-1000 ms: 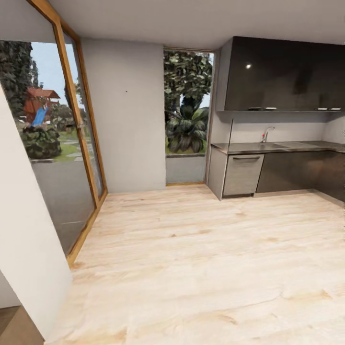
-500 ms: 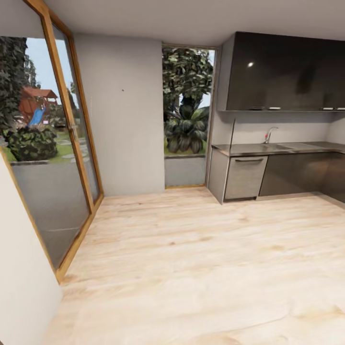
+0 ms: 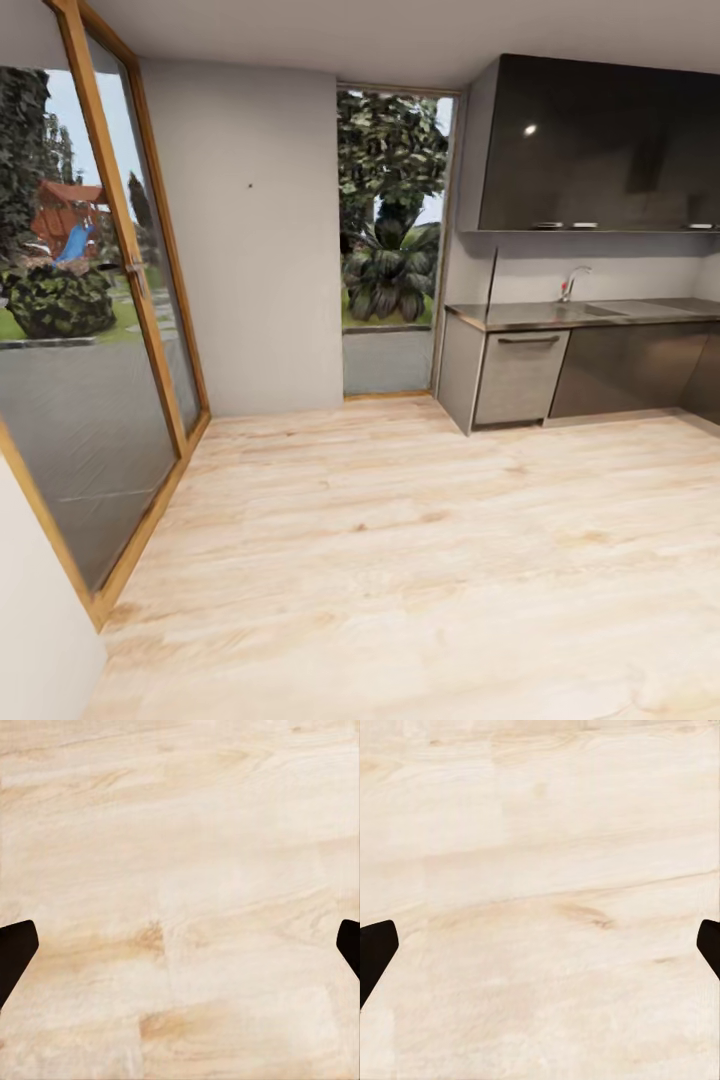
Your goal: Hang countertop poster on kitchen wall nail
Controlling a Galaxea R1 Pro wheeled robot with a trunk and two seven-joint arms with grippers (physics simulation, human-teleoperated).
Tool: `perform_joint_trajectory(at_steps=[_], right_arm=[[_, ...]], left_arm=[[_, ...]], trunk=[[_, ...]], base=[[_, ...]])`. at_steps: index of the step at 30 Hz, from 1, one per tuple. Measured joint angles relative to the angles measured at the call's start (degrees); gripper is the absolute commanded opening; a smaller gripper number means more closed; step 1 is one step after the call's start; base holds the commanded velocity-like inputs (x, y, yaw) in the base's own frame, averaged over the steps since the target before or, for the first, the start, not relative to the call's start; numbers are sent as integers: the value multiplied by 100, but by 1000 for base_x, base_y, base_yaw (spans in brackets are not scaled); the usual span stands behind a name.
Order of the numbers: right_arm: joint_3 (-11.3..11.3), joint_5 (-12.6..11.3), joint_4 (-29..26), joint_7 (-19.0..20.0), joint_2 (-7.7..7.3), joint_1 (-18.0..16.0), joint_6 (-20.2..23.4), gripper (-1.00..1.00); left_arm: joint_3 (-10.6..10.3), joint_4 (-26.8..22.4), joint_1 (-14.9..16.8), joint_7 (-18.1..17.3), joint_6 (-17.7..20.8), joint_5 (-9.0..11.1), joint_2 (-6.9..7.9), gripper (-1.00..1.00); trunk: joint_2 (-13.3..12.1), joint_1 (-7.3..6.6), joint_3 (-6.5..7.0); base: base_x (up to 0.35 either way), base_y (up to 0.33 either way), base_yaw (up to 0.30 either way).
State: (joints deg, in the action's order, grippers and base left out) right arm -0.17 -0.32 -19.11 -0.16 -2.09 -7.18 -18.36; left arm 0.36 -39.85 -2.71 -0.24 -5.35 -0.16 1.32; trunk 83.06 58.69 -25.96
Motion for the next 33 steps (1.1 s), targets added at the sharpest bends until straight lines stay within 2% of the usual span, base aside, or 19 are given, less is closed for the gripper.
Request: perform_joint_trajectory(at_steps=[33], right_arm=[[-8,-9,-9,-12,-80,0,0,100]], left_arm=[[-14,175,0,0,-6,16,-2,100]], trunk=[[0,0,0]], base=[[336,0,0]])
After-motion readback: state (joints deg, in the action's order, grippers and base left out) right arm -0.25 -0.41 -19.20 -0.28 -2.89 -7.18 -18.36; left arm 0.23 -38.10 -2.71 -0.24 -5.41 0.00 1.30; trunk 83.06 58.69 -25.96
